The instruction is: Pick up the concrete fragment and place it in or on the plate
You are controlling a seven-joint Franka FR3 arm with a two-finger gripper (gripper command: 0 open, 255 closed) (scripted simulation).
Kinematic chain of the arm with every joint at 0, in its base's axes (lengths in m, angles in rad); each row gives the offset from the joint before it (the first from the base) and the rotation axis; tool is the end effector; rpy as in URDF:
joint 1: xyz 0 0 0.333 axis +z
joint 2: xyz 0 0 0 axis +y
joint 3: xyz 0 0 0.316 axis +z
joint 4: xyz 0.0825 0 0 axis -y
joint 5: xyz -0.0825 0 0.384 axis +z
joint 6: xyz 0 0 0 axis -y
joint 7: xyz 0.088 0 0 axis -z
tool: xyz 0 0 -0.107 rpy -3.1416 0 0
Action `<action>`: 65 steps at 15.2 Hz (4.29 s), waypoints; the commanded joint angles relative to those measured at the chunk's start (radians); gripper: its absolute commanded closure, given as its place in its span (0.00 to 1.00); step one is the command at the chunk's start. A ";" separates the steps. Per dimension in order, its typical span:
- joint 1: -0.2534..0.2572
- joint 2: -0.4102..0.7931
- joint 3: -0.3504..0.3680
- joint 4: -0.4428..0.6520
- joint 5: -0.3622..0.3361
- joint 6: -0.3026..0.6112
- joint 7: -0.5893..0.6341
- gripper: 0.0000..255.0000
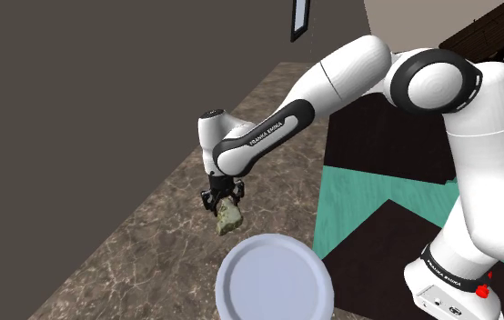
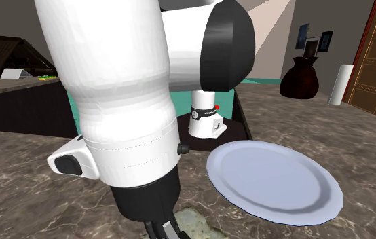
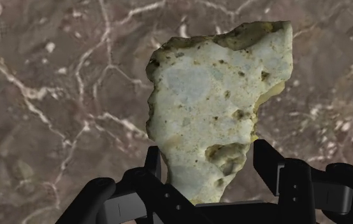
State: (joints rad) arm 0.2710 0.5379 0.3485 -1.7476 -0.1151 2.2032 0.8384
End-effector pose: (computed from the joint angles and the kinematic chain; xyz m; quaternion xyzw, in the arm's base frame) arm 0.5492 0.3618 0.2769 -0.9943 0.0946 0.0461 0.0164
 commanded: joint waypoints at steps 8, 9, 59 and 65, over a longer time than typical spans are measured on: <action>-0.005 -0.030 0.007 0.011 0.011 -0.041 -0.004 1.00; -0.006 -0.037 0.009 0.014 0.013 -0.051 -0.005 1.00; 0.106 -0.488 0.209 -0.658 0.222 0.222 0.203 1.00; 0.106 -0.488 0.209 -0.658 0.222 0.222 0.203 0.00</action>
State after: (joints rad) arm 0.3767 0.0501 0.5573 -2.4055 0.1066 2.4251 1.0419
